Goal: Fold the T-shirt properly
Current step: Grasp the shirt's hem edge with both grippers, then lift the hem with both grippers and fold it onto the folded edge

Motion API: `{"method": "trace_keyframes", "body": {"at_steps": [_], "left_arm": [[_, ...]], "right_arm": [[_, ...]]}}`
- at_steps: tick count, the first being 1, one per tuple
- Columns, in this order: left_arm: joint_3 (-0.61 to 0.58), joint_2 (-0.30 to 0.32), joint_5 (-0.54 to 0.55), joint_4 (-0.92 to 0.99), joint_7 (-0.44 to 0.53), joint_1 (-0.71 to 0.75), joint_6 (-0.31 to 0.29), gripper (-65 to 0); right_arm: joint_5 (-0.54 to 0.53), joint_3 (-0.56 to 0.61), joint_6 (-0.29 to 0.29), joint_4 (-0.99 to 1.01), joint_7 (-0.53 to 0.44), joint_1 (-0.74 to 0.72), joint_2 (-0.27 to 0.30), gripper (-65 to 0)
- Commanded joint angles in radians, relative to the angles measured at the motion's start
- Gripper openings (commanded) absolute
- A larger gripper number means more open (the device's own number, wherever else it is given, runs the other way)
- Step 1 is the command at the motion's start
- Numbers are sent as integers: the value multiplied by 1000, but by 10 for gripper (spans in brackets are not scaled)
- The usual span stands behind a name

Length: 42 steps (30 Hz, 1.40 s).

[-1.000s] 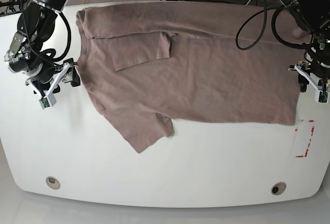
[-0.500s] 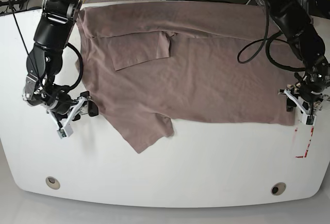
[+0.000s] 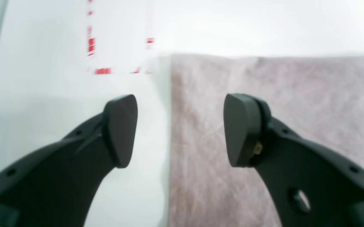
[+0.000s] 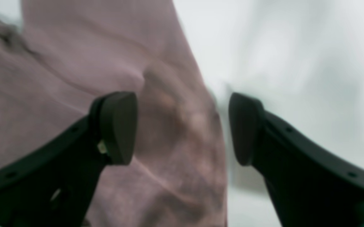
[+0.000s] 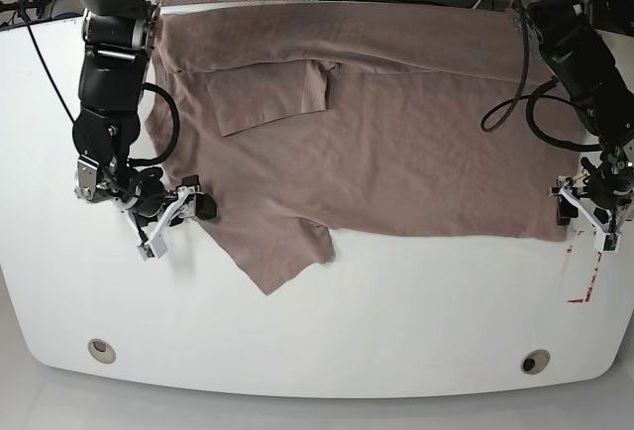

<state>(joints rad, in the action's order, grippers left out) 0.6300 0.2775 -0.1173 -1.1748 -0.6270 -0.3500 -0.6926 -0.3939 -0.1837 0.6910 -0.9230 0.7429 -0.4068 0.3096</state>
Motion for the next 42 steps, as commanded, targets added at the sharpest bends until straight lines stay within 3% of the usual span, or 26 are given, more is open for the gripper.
{"method": "trace_keyframes", "body": {"at_steps": [1, 4, 8, 13, 15, 22, 26, 34, 38, 42], "left_arm": [[-2, 15, 12, -14, 26, -30, 4, -247], [-2, 29, 12, -12, 26, -30, 6, -247], [-3, 29, 12, 12, 28, -31, 54, -244], [-3, 33, 11, 123, 120, -62, 81, -243], [-3, 65, 11, 200, 152, -67, 90, -242], [-3, 108, 12, 416, 189, -149, 101, -242], [-3, 111, 11, 487, 259, -171, 101, -240], [-6, 111, 9, 622, 273, -215, 101, -240], [-68, 108, 12, 638, 269, -232, 98, -246], [-134, 105, 14, 637, 273, -229, 96, -311]], "right_arm": [[-15, -3, 7, -15, -9, -27, -5, -228], [-15, -3, 7, -14, -9, -17, -33, -228], [-13, -1, 7, -14, -9, -14, -59, -254], [-13, -1, 7, -14, -12, -13, -76, -439], [-13, -1, 7, -14, -12, -13, -76, -484], [-13, -1, 7, -17, -12, -13, -73, -491], [-13, -1, 7, -17, -12, -13, -71, -491], [-13, -6, 7, -18, -12, -13, -73, -491], [-15, -4, 7, -18, -12, -14, -74, -493], [-15, -4, 7, -54, -10, -13, -74, -507]]}}
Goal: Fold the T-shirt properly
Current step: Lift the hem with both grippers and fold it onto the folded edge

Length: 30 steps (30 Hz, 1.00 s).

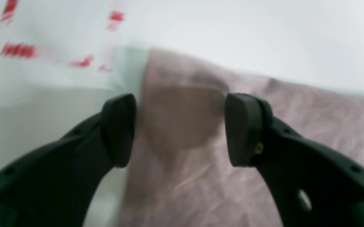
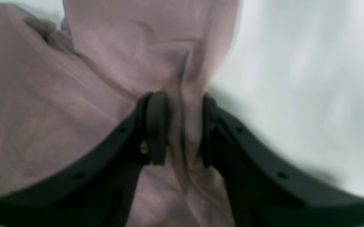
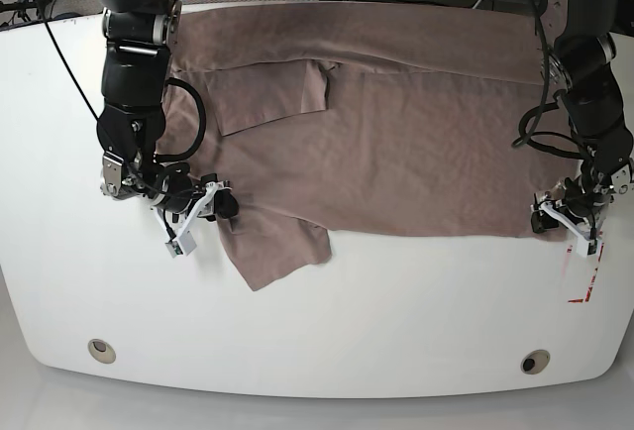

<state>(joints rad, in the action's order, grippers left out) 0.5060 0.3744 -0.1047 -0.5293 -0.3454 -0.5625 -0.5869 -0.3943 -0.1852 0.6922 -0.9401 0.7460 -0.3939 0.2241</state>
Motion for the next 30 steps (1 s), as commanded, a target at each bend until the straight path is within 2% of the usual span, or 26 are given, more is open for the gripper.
{"method": "trace_keyframes", "body": {"at_steps": [1, 3, 4, 5, 11, 14, 18, 25, 28, 30], "left_arm": [[-16, 8, 1, -8, -7, -17, -9, -382], [-19, 8, 1, -8, -5, -18, -9, -504], [-19, 8, 1, -8, -5, -21, -8, -586], [-19, 8, 1, -8, -4, -21, -8, -643], [-17, 8, 3, -16, 21, -23, -11, -650], [-14, 8, 3, -113, 16, -15, -44, -650], [-14, 8, 4, -265, -71, 42, -110, -650], [85, -45, 20, -544, -177, 155, -111, -650], [92, -48, 21, -661, -243, 203, -111, -650], [93, -73, 23, -733, -274, 236, -111, -650]], "right_arm": [[-15, -3, 6, -43, -12, -26, 11, -541], [-15, -1, 6, -44, -12, -26, 14, -607], [-15, -1, 6, -43, -12, -26, 16, -645], [-15, -1, 6, -43, -12, -26, 18, -650], [-15, -1, 6, -63, -7, -43, 18, -650], [-15, -6, 6, -122, 62, -52, 27, -650], [-15, -7, 6, -248, 142, -46, 53, -650], [-16, -10, 6, -431, 266, -7, 59, -650], [-15, -58, 6, -535, 312, 42, 59, -650], [-19, -90, 6, -603, 349, 72, 54, -650]]}}
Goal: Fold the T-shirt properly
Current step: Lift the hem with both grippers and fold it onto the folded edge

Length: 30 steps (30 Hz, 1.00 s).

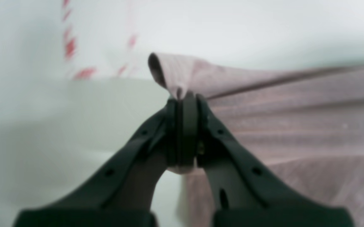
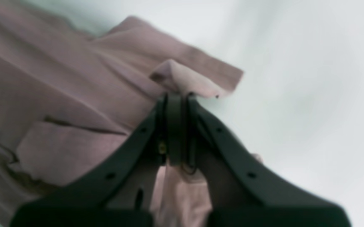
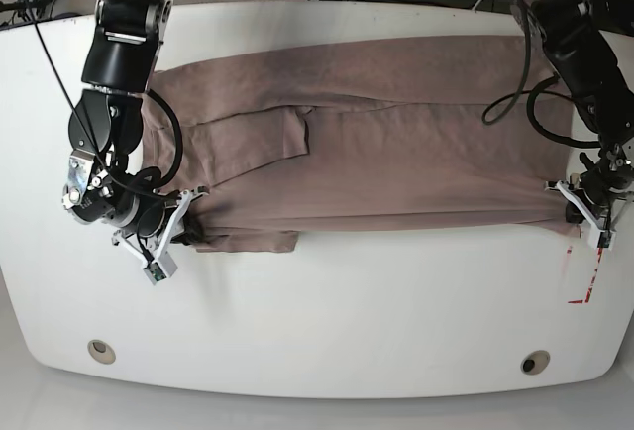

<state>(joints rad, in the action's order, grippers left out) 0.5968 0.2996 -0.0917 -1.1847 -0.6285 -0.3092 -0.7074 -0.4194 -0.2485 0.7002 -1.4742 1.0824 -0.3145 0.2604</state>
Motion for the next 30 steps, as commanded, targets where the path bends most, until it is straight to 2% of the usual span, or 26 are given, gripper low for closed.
{"method": "trace_keyframes", "body": {"at_steps": [1, 5, 9, 13, 20, 26, 30], "left_arm": [[4, -7, 10, -111, 2, 2, 9, -650], [19, -24, 10, -246, -15, 107, 9, -650], [47, -66, 10, -340, -20, 187, 9, -650], [87, -81, 10, -444, -63, 301, 9, -650], [97, -127, 10, -547, -81, 447, 9, -650], [96, -164, 10, -602, -81, 548, 9, -650], [96, -167, 10, -614, -81, 611, 9, -650]], "right_arm": [[3, -39, -2, -102, 32, 10, 18, -650], [3, -76, -2, -237, 94, 91, 18, -650], [1, -87, -2, -331, 94, 189, 17, -650], [1, -104, -2, -418, 94, 306, 15, -650], [1, -160, -2, -498, 94, 435, -40, -650], [1, -174, -2, -504, 94, 510, -43, -650], [4, -182, -2, -504, 94, 553, -69, -644]]}}
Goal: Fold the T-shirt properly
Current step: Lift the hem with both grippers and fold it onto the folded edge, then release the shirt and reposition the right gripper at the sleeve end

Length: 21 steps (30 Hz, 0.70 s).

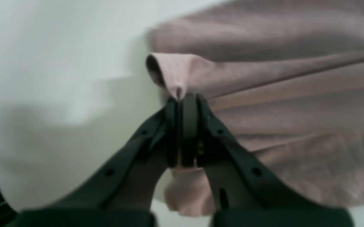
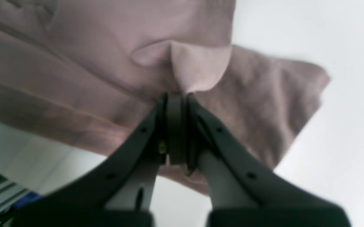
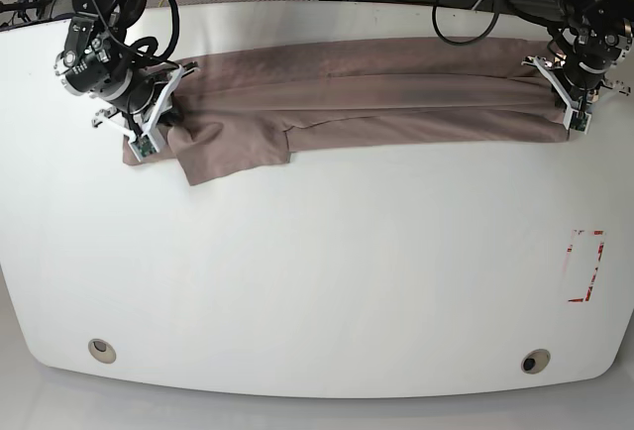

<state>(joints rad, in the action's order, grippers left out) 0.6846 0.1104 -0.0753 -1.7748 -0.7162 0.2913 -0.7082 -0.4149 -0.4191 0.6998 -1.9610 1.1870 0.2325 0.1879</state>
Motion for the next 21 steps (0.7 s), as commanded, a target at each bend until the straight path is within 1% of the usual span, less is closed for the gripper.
{"method": "trace_keyframes", "body": {"at_steps": [1, 2, 3, 4, 6, 7, 8, 9, 10, 12, 14, 16, 17, 19, 21], "left_arm": [[8, 22, -7, -23, 7, 16, 10, -650], [7, 22, -7, -21, 7, 18, 10, -650], [7, 22, -7, -21, 7, 19, 10, -650], [7, 22, -8, -21, 7, 32, 10, -614], [7, 24, -8, -21, 7, 53, 10, -511], [7, 24, -8, -21, 7, 55, 10, -469], [7, 24, -8, -21, 7, 55, 10, -403], [7, 24, -8, -21, 7, 55, 10, -344], [7, 24, -8, -21, 7, 55, 10, -303], [8, 24, -7, -26, 7, 59, 10, -251], [19, 24, -4, -26, 4, 59, 10, -257], [54, 21, 35, -32, -24, 52, 10, -258], [76, 22, 72, -41, -44, 46, 10, -258], [149, 24, 188, -63, -121, 33, 10, -258], [214, 28, 266, -63, -184, 27, 10, -257]], "right_arm": [[1, -16, -2, -16, -11, 11, 3, -628], [1, -16, -2, -16, -11, 11, 3, -609], [1, -17, -2, -16, -11, 14, 3, -555], [4, -19, -2, -16, -11, 24, 3, -482], [1, -19, -2, -18, -11, 43, 8, -338], [-2, -25, -2, -18, -11, 46, 9, -295], [-2, -44, -2, -21, -11, 46, 8, -233], [-3, -67, -2, -30, -11, 46, 3, -193], [-3, -85, -2, -42, -11, 46, 2, -173], [-9, -113, -2, -59, -11, 49, -20, -165], [-42, -133, -2, -57, -11, 44, -29, -171], [-101, -143, -2, -57, -11, 43, -24, -181], [-132, -142, -2, -57, -11, 43, -26, -185], [-226, -140, -2, -56, -11, 43, -26, -205], [-286, -140, -2, -47, -8, 44, -26, -227]]}}
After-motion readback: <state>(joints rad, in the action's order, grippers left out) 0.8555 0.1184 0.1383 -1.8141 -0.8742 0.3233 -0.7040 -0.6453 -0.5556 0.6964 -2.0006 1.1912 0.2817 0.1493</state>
